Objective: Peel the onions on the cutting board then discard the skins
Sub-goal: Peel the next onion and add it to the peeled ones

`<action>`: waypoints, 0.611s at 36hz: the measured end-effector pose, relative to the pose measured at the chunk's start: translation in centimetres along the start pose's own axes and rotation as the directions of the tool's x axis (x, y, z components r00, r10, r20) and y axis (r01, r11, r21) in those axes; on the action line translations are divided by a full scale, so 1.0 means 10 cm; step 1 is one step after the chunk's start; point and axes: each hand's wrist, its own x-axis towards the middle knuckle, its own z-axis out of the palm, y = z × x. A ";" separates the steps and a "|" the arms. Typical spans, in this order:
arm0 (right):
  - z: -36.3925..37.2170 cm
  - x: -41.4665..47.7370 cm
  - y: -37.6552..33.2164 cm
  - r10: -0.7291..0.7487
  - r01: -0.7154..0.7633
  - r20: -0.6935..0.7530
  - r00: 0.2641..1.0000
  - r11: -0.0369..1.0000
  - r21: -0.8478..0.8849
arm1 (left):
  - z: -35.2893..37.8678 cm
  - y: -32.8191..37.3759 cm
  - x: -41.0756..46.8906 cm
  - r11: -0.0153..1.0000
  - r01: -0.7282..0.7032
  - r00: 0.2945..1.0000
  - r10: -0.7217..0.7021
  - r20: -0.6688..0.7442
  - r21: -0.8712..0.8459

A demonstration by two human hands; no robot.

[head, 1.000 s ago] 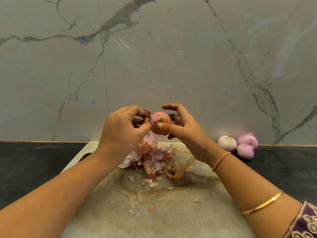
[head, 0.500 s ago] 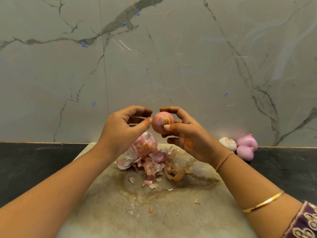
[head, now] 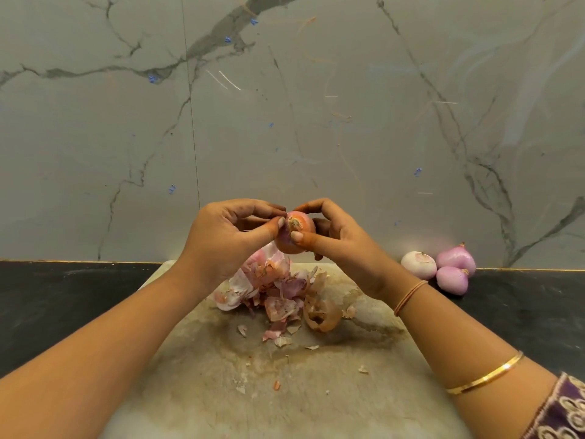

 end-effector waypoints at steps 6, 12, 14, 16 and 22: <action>0.00 0.00 -0.01 -0.006 0.006 -0.004 1.000 1.000 -0.017 | 0.01 0.01 0.00 0.999 0.046 0.999 -0.046 0.000 -0.018; -0.01 0.00 0.01 -0.003 0.004 0.010 1.000 1.000 -0.027 | 0.04 -0.02 -0.01 0.997 0.067 0.997 -0.066 -0.032 0.043; 0.00 0.00 0.01 -0.007 0.007 0.015 1.000 1.000 -0.023 | 0.05 -0.03 -0.01 0.996 0.063 0.997 -0.059 -0.053 0.069; 0.01 0.00 0.01 -0.012 0.013 0.018 1.000 1.000 -0.014 | 0.05 -0.03 -0.02 0.993 0.047 0.996 -0.039 -0.078 0.105; 0.01 0.02 0.03 -0.005 0.004 0.018 1.000 0.999 0.033 | 0.07 -0.05 -0.04 0.975 -0.003 0.987 0.038 -0.154 0.221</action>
